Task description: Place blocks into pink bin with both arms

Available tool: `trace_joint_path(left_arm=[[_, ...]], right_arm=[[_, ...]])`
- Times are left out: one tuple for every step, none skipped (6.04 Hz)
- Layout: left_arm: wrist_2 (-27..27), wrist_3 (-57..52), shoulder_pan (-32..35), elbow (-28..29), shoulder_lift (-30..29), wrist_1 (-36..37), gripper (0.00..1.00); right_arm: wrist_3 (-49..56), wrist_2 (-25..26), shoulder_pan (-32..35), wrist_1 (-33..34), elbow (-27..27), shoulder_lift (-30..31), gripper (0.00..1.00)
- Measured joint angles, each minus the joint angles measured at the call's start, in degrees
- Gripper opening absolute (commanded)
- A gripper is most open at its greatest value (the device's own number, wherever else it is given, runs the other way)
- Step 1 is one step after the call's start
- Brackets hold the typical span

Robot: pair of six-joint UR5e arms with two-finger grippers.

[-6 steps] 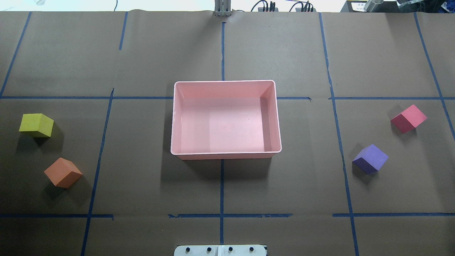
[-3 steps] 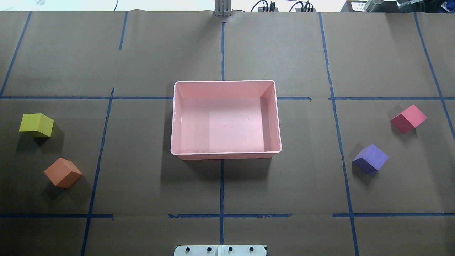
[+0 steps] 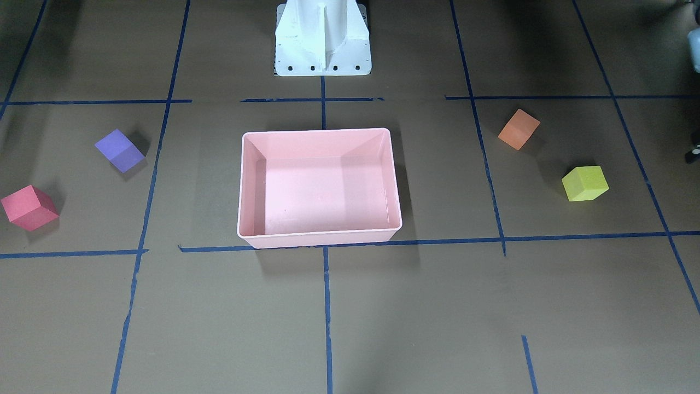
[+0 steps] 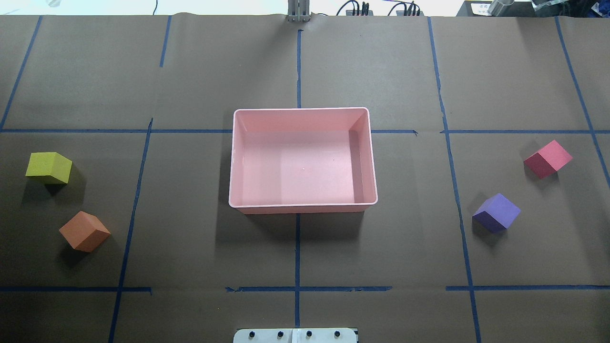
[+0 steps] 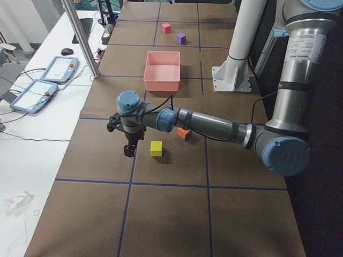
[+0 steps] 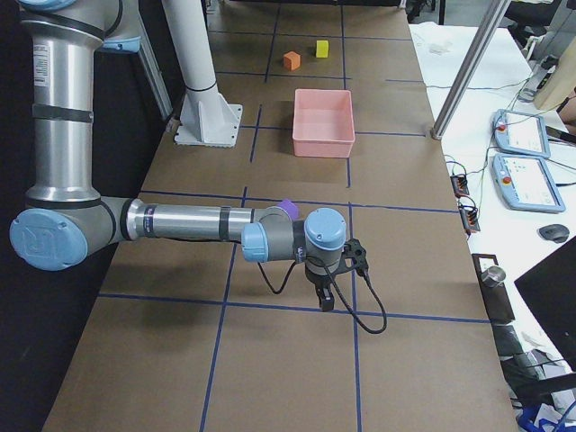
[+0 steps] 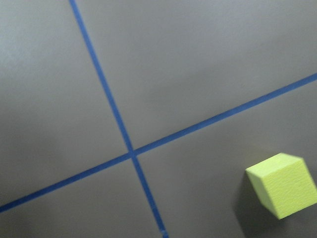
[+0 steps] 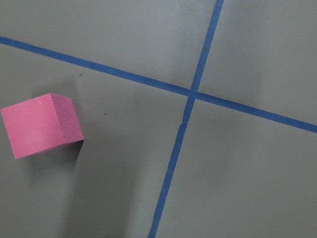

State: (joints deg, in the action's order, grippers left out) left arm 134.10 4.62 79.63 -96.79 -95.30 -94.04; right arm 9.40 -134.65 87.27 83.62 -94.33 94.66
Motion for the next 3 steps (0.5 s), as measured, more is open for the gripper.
trace_joint_path(left_arm=[[-0.8, 10.4, -2.7, 0.5, 1.2, -6.5, 1.00], [-3.1, 22.1, -6.6, 1.2, 2.9, -16.2, 1.00], [-5.6, 31.6, -11.2, 1.9, 3.9, -23.3, 1.00]], right_arm=[[0.0, 0.0, 0.0, 0.0, 0.0, 0.0, 1.00], [0.0, 0.0, -0.1, 0.0, 0.1, -0.1, 1.00], [0.0, 0.1, -0.1, 0.0, 0.1, -0.3, 1.00]])
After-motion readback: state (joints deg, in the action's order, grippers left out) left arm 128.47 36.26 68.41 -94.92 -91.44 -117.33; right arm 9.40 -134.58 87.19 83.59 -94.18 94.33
